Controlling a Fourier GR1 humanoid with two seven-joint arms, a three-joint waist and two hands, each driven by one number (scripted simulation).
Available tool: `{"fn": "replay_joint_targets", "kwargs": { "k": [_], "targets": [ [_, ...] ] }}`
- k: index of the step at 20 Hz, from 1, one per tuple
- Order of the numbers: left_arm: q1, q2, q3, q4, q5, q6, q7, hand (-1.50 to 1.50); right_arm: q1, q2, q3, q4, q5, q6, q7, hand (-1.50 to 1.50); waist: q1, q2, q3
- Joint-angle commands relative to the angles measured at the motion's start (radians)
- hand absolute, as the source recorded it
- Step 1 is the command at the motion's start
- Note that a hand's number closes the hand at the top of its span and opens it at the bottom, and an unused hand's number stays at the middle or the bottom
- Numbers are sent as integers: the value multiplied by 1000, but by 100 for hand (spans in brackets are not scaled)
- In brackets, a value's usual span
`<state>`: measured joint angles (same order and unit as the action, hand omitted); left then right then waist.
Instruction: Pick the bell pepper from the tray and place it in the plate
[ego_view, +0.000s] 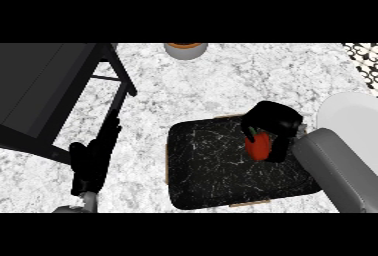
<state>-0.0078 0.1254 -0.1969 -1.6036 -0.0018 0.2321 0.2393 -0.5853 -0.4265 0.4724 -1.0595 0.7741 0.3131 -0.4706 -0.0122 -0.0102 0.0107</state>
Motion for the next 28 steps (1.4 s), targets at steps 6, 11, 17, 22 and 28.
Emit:
{"fn": "replay_joint_targets", "kwargs": {
  "k": [6, 11, 17, 22, 28],
  "targets": [
    [93, 74, 81, 14, -7, 27, 8, 0, 105, -29, -388, 59, -67, -319, 507, 150, -44, -4, -12],
    [43, 72, 101, 45, 22, 13, 29, 0, 192, 16, -392, -200, -30, -436, 649, 150, -42, -5, -14],
    [87, 71, 76, 28, 6, 22, 8, 0, 222, -31, -492, -411, 51, -562, 827, 150, -27, -3, -13],
    [34, 92, 99, 80, 18, -9, -11, 0, 327, -49, -553, -565, 53, -518, 953, 150, -17, 5, -12],
    [25, 58, 91, 149, 15, -1, -79, 0, 386, -101, -660, -472, -10, -519, 867, 150, 3, 13, -11]
  ]
}}
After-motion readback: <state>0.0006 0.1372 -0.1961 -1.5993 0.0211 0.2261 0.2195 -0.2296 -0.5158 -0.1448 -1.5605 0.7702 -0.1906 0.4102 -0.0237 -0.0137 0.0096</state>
